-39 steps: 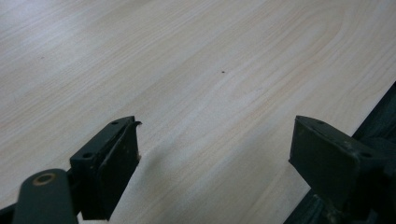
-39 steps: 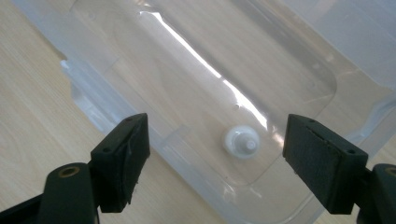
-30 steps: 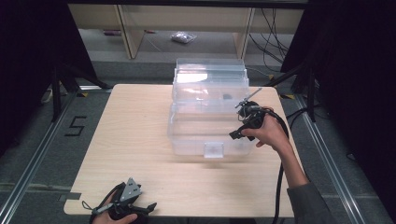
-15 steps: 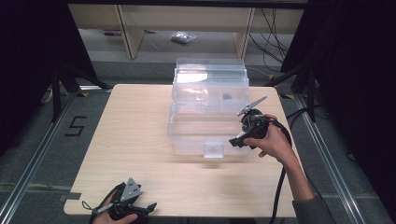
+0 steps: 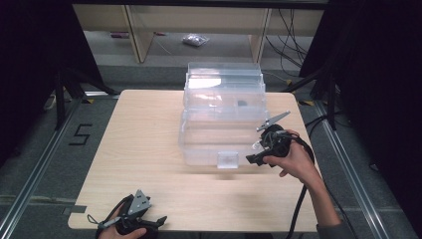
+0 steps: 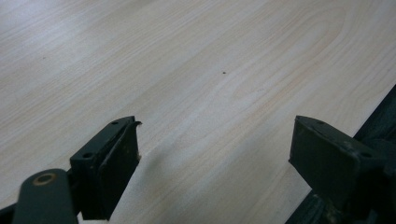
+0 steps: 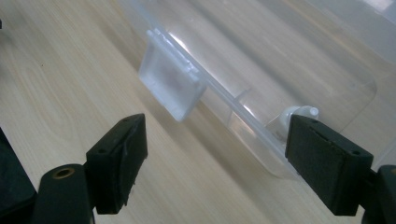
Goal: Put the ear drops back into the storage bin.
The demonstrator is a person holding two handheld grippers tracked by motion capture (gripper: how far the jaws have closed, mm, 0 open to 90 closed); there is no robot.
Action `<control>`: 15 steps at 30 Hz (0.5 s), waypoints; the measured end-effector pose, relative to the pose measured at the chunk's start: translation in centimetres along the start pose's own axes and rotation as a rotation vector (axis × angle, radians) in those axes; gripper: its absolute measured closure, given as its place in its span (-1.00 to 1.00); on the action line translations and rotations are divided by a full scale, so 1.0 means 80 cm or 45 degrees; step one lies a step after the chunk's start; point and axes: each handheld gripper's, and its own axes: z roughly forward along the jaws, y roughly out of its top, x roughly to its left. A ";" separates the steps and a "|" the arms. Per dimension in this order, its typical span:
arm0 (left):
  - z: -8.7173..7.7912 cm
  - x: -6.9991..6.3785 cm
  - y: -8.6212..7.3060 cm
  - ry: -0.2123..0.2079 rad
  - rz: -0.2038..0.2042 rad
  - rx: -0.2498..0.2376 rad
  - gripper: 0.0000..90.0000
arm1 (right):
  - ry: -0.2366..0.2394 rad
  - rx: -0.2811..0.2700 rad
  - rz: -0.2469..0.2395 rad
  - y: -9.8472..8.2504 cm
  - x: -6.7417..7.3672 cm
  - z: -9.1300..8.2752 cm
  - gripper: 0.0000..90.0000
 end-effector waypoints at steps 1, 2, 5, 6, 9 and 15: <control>0.001 -0.001 0.000 -0.003 -0.017 -0.013 -0.66 | -0.015 0.015 0.026 -0.001 0.001 -0.001 -0.52; 0.000 0.000 0.000 0.002 0.000 0.001 -0.66 | -0.002 -0.002 0.003 -0.004 0.002 0.001 -0.52; 0.003 -0.003 0.000 0.006 -0.053 -0.044 -0.66 | 0.000 -0.005 0.020 -0.010 0.005 0.001 -0.52; 0.001 -0.002 0.000 -0.006 -0.036 -0.030 -0.66 | 0.011 -0.027 -0.011 -0.013 0.004 0.002 -0.52; -0.001 0.001 0.000 -0.004 0.003 0.003 -0.66 | 0.002 -0.053 0.007 -0.018 0.009 0.002 -0.53; 0.003 -0.003 -0.001 0.005 -0.050 -0.040 -0.66 | 0.011 -0.093 0.014 -0.027 0.023 0.005 -0.53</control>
